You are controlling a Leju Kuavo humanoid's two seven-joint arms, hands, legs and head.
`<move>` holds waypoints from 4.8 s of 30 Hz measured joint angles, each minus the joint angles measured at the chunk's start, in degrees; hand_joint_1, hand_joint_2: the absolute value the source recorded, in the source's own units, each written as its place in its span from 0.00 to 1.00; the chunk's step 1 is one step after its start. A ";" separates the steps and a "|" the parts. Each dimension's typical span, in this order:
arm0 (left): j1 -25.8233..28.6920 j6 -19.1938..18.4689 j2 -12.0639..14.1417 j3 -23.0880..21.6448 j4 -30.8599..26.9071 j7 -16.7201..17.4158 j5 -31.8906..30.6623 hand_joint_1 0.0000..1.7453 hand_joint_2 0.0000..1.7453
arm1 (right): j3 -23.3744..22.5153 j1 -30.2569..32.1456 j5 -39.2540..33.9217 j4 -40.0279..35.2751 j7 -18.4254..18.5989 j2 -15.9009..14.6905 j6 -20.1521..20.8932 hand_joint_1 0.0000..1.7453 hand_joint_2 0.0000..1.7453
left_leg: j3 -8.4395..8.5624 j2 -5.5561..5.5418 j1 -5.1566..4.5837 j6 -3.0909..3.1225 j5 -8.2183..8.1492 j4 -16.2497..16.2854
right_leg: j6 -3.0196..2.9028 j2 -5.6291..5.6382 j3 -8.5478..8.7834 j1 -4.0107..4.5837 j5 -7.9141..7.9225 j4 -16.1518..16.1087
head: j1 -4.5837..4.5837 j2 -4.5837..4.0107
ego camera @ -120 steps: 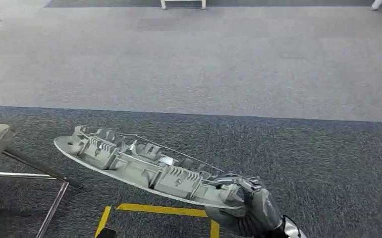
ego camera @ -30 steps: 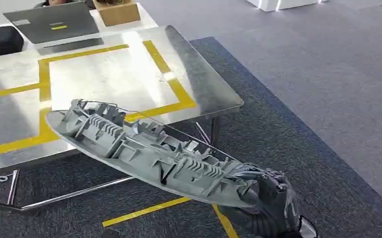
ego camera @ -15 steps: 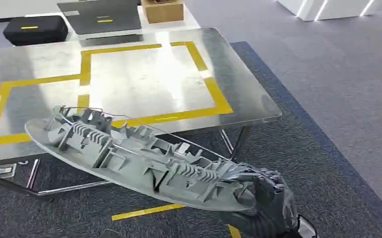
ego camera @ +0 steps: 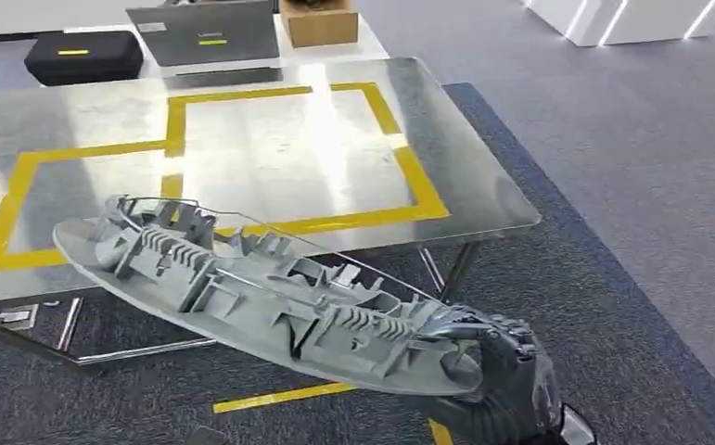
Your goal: Take the parts from the cabinet and place them on the table.
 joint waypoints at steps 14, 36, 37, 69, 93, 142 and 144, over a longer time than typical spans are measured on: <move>-0.01 0.00 0.04 0.13 -0.02 0.02 -0.28 0.00 1.00 | -0.20 0.93 1.49 0.59 0.02 0.15 -0.15 1.00 1.00 | 0.59 -1.01 0.57 -3.58 -3.89 3.48 | -2.38 1.49 -1.63 -0.26 3.45 -1.32 | 0.19 0.00; 0.37 -0.04 0.00 0.42 -0.04 0.02 -1.07 0.00 1.00 | -0.35 1.08 3.15 0.63 0.09 0.61 -0.83 1.00 1.00 | 1.49 -1.02 -0.66 -0.08 -3.31 1.81 | -0.42 1.01 -8.44 0.37 -2.68 10.76 | 0.33 0.02; 0.36 -0.04 0.00 0.44 -0.04 0.02 -1.11 0.00 1.00 | -0.35 1.06 3.15 0.63 0.09 0.61 -0.99 1.00 1.00 | 2.56 -1.08 -0.66 -0.25 -4.02 1.81 | -0.41 1.01 -7.38 0.37 0.61 6.50 | 0.37 0.02; -0.11 -0.17 -0.26 1.22 -0.09 0.07 -1.88 0.00 1.00 | -0.28 0.87 4.22 0.85 0.09 0.72 -1.93 1.00 1.00 | -0.50 -3.35 0.02 -1.15 -3.06 4.11 | -1.93 1.81 -7.00 0.80 3.20 2.37 | -0.05 0.02; -1.12 -1.77 -0.42 1.29 -0.15 0.11 -5.36 0.00 1.00 | 0.13 -5.35 21.38 7.57 12.53 0.44 -3.69 1.00 1.00 | -1.78 -0.21 0.56 -1.66 -1.23 2.96 | -1.29 0.79 -7.87 0.70 -1.75 9.11 | -0.07 0.02; -0.67 -3.24 0.90 4.44 -0.33 2.89 -6.97 0.00 1.00 | -4.17 -36.11 36.98 63.32 33.38 4.63 -3.13 1.00 1.00 | -1.32 -1.04 -0.04 -3.15 -1.12 2.94 | -2.41 1.16 -3.03 0.83 4.81 -1.19 | -0.20 0.02; -0.60 -3.21 0.94 4.66 -0.33 2.60 -6.84 0.00 1.00 | -4.17 -35.33 36.96 62.00 32.85 4.61 -2.95 1.00 1.00 | -1.32 -1.04 -0.04 -3.15 -1.13 2.94 | -2.41 1.17 -3.05 0.83 4.80 -1.19 | -0.20 0.02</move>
